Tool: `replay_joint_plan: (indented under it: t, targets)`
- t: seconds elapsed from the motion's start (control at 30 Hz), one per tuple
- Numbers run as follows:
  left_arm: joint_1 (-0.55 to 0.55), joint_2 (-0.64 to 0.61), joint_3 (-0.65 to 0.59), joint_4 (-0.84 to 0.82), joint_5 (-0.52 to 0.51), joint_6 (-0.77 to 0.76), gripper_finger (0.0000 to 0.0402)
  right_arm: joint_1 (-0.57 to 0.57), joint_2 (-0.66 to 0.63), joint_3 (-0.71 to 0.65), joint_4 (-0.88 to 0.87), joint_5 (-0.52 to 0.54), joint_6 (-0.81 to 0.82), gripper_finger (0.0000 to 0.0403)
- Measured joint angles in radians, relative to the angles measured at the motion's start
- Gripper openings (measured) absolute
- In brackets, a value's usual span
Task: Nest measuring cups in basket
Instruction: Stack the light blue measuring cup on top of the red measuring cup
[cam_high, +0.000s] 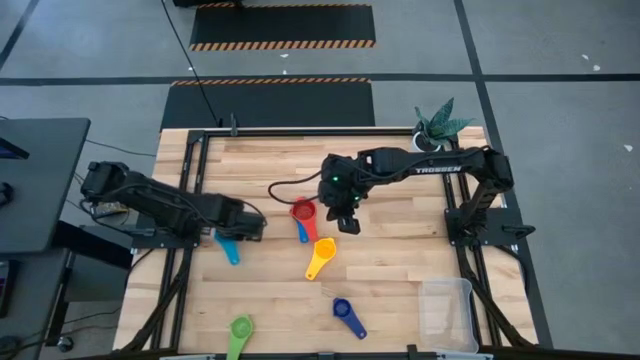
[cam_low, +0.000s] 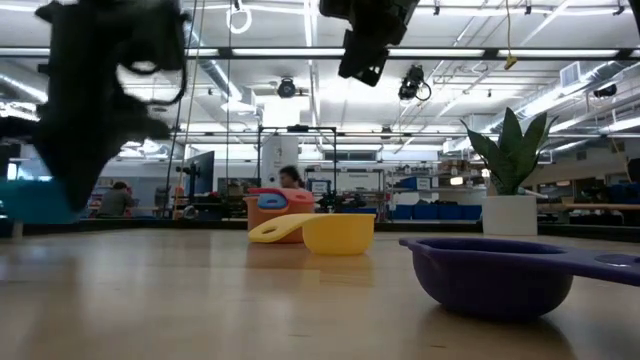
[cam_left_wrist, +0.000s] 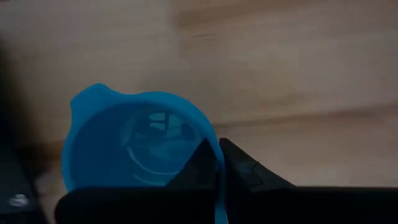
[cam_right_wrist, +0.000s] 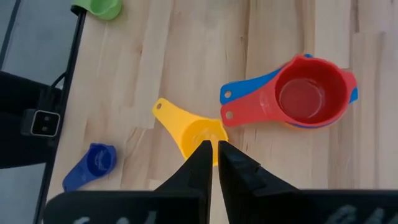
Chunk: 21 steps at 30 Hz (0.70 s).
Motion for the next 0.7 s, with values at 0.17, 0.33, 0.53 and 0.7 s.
replay_joint_plan:
  t: [0.17, 0.33, 0.53, 0.7]
  targets:
    - [0.0, 0.001, 0.175, -0.053, 0.0, 0.089, 0.0007, -0.003, -0.064, 0.0, -0.016, 0.006, -0.026, 0.0031]
    - [0.015, 0.031, 0.398, -0.167, -0.026, 0.186, 0.0007, -0.003, -0.154, 0.0, -0.037, 0.094, -0.045, 0.003]
    - [0.1, 0.175, 0.643, -0.259, -0.014, 0.335, 0.0007, -0.003, -0.258, 0.0, -0.035, 0.174, -0.044, 0.0024]
    - [0.18, 0.33, 0.793, -0.265, 0.002, 0.401, 0.0007, -0.003, -0.318, 0.0, -0.033, 0.231, -0.029, 0.0023]
